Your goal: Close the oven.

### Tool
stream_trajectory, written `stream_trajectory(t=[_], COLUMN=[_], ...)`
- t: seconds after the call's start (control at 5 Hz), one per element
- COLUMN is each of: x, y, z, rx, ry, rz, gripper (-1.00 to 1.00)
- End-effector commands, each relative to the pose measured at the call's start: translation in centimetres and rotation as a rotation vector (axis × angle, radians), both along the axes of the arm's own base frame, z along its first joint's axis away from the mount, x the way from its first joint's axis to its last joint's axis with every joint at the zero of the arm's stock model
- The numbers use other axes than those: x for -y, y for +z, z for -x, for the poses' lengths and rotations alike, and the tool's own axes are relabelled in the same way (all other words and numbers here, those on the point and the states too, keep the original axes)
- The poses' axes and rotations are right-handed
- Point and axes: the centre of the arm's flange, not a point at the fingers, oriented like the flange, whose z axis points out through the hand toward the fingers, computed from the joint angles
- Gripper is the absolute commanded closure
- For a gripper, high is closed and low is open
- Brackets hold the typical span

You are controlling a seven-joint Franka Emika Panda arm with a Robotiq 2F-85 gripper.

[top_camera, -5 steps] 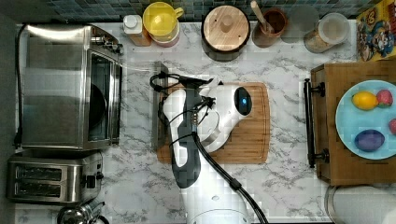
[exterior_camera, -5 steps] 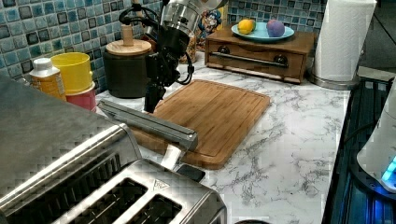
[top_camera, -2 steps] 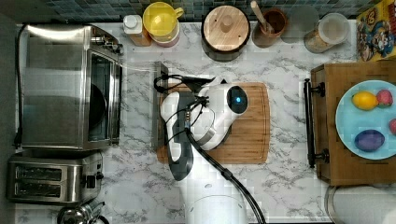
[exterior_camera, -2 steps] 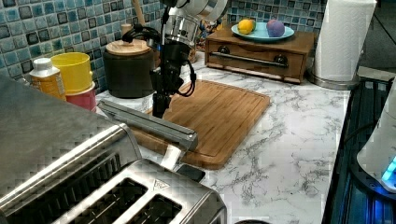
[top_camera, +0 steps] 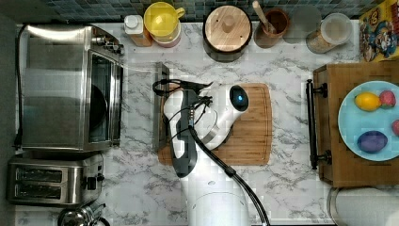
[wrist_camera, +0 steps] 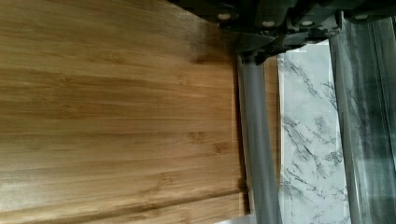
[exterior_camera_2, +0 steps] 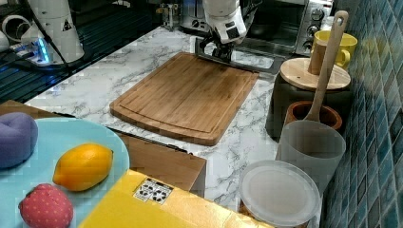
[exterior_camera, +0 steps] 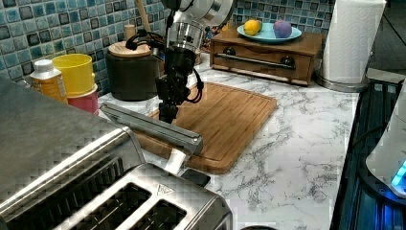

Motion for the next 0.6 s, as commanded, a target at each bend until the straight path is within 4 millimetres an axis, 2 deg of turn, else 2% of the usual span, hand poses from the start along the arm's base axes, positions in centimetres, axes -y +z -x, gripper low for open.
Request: stream_trajectory(t=[0.2, 0.4, 0.6], x=[-4.3, -6.3, -7.1], y=[8.1, 6.7, 7.6], z=[-3.4, -3.9, -3.9], rx=[0.147, 0.098, 0.102], ry=[-0.02, -0.02, -0.027], rz=[-0.097, -0.103, -0.138], gripper=[1.0, 1.0, 1.0])
